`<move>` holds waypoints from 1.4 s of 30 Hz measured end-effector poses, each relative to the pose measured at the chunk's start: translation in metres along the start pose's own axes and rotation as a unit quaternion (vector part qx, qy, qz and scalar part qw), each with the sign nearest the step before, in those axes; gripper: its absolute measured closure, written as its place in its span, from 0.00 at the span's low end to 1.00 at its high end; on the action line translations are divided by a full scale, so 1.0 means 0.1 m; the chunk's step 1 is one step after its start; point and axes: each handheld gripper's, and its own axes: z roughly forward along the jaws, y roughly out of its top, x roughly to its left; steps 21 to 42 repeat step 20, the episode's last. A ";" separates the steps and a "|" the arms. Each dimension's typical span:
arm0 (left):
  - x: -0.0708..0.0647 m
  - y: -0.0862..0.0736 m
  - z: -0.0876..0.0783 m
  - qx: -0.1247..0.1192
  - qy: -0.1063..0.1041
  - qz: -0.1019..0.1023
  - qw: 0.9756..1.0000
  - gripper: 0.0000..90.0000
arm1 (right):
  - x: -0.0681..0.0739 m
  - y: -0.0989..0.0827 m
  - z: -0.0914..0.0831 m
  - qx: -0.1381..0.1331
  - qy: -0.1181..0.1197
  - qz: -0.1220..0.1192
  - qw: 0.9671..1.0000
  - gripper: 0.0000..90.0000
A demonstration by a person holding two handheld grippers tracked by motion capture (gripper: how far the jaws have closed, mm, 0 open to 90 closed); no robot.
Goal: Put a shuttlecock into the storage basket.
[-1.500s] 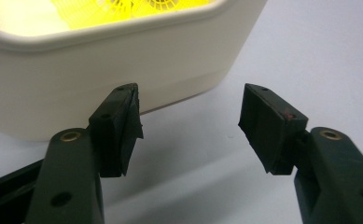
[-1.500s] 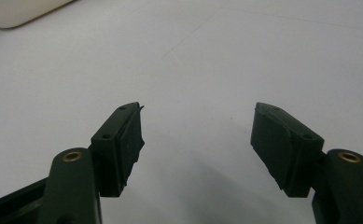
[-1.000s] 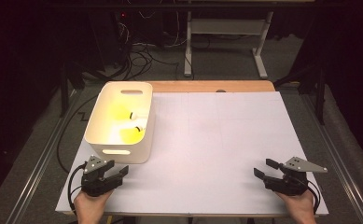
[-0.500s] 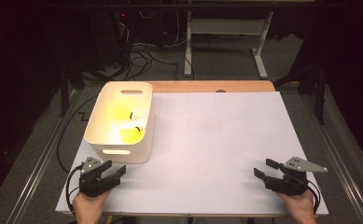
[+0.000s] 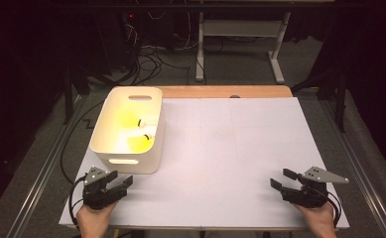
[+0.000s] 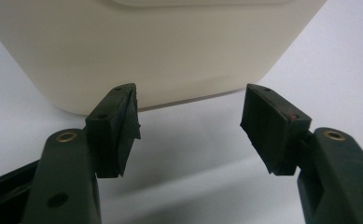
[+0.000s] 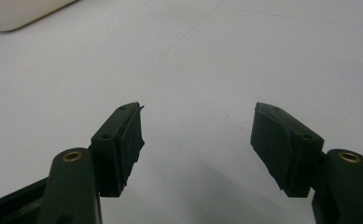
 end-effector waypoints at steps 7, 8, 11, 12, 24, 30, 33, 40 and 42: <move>0.01 0.00 -0.01 -0.004 0.000 -0.002 1.000 0.42 | -0.01 -0.01 -0.02 -0.003 -0.001 0.004 1.000 0.38; 0.01 0.00 -0.02 -0.005 0.000 -0.002 1.000 0.42 | 0.00 -0.01 -0.02 -0.002 -0.001 0.004 1.000 0.38; 0.01 0.00 -0.02 -0.005 -0.001 -0.003 1.000 0.42 | 0.00 -0.01 -0.01 -0.001 -0.001 0.003 1.000 0.38; 0.01 0.00 -0.02 -0.006 -0.001 -0.003 1.000 0.42 | 0.00 -0.01 -0.01 -0.002 -0.001 0.004 1.000 0.38; 0.02 0.00 -0.03 -0.008 -0.001 -0.005 1.000 0.42 | -0.01 -0.01 -0.01 -0.001 -0.002 0.004 1.000 0.38; 0.02 0.00 -0.03 -0.008 -0.001 -0.005 1.000 0.42 | -0.01 -0.01 -0.01 -0.001 -0.002 0.004 1.000 0.38; 0.02 0.00 -0.03 -0.008 -0.001 -0.005 1.000 0.42 | -0.01 -0.01 -0.01 -0.001 -0.002 0.004 1.000 0.38; 0.02 0.00 -0.03 -0.008 -0.001 -0.005 1.000 0.42 | -0.01 -0.01 -0.01 -0.001 -0.002 0.004 1.000 0.38; 0.02 0.00 -0.03 -0.008 -0.001 -0.005 1.000 0.42 | -0.01 -0.01 -0.01 -0.001 -0.002 0.004 1.000 0.38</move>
